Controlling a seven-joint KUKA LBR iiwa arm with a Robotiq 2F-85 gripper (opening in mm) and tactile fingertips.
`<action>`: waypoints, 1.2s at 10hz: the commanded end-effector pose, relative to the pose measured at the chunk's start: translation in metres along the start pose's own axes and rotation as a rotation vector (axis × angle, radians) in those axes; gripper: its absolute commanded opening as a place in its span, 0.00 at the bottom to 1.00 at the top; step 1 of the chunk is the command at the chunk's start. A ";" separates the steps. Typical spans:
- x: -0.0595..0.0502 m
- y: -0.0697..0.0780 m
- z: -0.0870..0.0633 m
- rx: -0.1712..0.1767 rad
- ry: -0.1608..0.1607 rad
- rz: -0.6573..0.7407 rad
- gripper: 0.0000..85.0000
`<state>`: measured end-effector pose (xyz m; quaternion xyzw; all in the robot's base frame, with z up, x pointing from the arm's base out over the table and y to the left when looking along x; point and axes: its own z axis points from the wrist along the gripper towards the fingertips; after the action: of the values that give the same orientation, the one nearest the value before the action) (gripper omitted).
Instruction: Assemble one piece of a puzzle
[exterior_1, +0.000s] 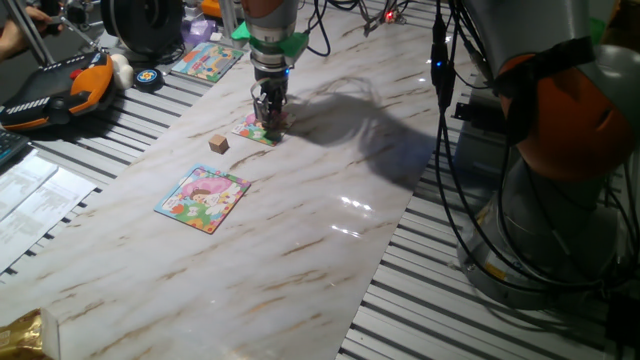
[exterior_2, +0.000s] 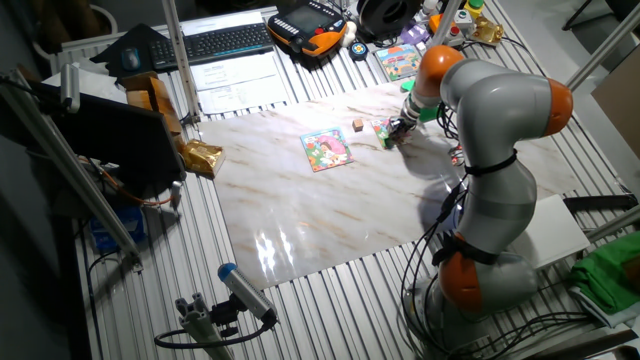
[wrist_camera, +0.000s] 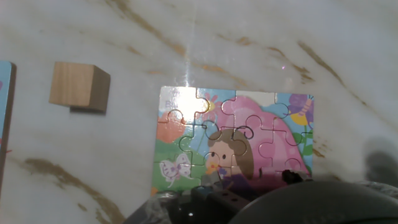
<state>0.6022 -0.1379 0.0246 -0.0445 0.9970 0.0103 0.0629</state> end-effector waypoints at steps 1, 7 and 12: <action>0.000 0.000 0.000 0.000 -0.003 0.003 0.18; 0.001 0.000 0.000 -0.008 -0.014 0.007 0.25; 0.001 0.000 0.000 -0.008 -0.033 0.020 0.40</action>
<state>0.6012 -0.1381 0.0241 -0.0348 0.9962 0.0157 0.0789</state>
